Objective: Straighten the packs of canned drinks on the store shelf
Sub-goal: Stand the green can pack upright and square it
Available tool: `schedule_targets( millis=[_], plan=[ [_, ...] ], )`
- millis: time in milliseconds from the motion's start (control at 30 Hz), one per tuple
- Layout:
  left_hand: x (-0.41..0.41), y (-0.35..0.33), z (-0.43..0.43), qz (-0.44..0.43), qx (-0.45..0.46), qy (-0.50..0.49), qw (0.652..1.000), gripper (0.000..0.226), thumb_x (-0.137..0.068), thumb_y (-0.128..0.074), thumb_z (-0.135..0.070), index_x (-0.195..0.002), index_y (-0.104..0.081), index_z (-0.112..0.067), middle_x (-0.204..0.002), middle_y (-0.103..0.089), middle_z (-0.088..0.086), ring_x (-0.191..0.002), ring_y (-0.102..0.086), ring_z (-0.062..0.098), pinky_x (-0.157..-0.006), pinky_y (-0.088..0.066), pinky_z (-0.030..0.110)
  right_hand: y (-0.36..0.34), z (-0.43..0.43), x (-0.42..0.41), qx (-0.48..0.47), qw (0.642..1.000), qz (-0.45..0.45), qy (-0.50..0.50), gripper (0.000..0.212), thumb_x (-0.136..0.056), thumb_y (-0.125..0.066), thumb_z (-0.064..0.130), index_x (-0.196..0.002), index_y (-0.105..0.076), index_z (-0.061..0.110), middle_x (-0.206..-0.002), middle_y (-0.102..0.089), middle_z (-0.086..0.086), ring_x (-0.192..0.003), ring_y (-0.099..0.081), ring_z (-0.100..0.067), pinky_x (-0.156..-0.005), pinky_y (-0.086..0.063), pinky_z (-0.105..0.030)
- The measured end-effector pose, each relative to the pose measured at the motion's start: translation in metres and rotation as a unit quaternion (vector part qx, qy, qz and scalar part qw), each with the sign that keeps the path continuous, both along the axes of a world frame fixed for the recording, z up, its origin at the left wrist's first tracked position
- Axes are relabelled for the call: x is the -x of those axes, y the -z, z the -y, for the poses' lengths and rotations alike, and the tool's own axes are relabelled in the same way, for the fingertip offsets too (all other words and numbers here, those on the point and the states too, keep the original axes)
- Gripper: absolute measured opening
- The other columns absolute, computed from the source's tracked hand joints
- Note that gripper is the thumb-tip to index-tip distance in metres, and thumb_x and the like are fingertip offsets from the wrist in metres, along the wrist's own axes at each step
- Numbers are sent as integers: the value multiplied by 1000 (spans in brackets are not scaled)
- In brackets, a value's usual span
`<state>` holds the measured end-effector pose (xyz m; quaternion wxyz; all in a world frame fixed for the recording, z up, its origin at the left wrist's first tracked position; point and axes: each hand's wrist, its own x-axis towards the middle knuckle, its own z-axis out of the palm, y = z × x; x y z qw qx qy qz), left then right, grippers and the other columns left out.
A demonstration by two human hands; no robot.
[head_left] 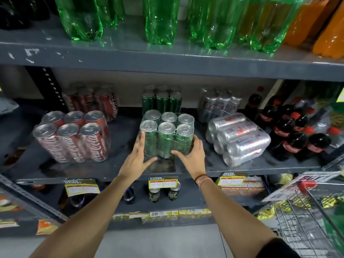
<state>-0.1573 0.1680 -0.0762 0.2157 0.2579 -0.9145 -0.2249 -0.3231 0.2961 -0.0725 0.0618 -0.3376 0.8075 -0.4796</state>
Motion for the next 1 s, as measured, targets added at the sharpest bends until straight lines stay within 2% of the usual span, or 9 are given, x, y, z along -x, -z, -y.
schedule_targets(
  millis=[133, 233, 400, 567, 633, 733, 800, 900, 1000],
  plan=[
    [7, -14, -26, -102, -85, -83, 988, 97, -81, -54, -54, -147, 11, -25, -158, -1, 12, -131, -39, 34, -96, -44, 46, -17, 1, 14, 130, 987, 92, -4, 78, -76, -67, 55, -138, -38, 18, -139, -45, -4, -130, -42, -16, -109, -35, -36],
    [29, -33, -60, -204, -207, -202, 935, 94, -79, -52, -63, -144, 12, -39, -158, 7, 9, -136, -28, 32, -101, -34, 46, -47, 19, 35, 173, 969, 174, -32, 69, -85, -55, 53, -143, -34, 23, -147, -37, -4, -136, -36, -15, -112, -29, -31],
    [78, -66, -75, -150, -426, -226, 863, 103, -70, -52, -74, -140, 19, -46, -152, 28, 15, -142, -12, 41, -109, -21, 52, -80, 40, 57, 31, 966, 216, -135, 70, -85, -47, 64, -143, -38, 25, -149, -39, 2, -126, -35, -5, -103, -23, -25],
    [90, -64, -49, -118, -425, -219, 870, 113, -63, -60, -74, -141, 16, -45, -145, 39, 21, -138, -16, 49, -108, -27, 48, -72, 33, 48, 58, 975, 193, -94, 39, -86, -55, 56, -112, -63, 27, -132, -56, -5, -119, -52, -12, -100, -36, -27],
    [86, -61, -27, -110, -404, -194, 887, 111, -66, -68, -63, -144, 9, -42, -150, 30, 22, -140, -14, 45, -109, -25, 46, -65, 25, 37, 90, 984, 136, -68, 25, -90, -55, 47, -104, -65, 29, -112, -60, -3, -101, -55, -8, -95, -40, -28],
    [72, -62, 17, -104, -417, -85, 899, 101, -71, -74, -45, -146, -6, -40, -157, -13, 5, -135, -30, 24, -104, -37, 43, -50, 19, 6, 125, 990, 61, 7, 38, -92, -49, 47, -106, -67, 16, -98, -55, -6, -98, -54, -22, -89, -41, -32],
    [63, -68, 39, -75, -440, -12, 895, 90, -72, -74, -41, -144, -20, -42, -143, -37, -11, -122, -41, 11, -90, -45, 37, -41, 22, -24, 121, 989, 27, 76, 51, -91, -40, 51, -110, -64, 10, -101, -53, -9, -100, -50, -25, -85, -37, -30],
    [58, -75, 57, -64, -397, -2, 916, 64, -80, -69, -32, -138, -41, -29, -135, -53, 3, -123, -50, 17, -101, -43, 40, -36, 26, -63, 129, 987, 10, 94, 57, -90, -34, 56, -114, -60, 11, -105, -49, -8, -99, -47, -22, -81, -36, -27],
    [54, -77, 51, -146, -311, -82, 935, 43, -87, -62, -22, -128, -54, -11, -122, -62, 14, -116, -57, 24, -97, -45, 32, -37, 28, -70, 136, 990, 14, 41, 49, -91, -36, 55, -109, -59, 16, -104, -48, -1, -96, -52, -17, -79, -42, -29]
  ],
)
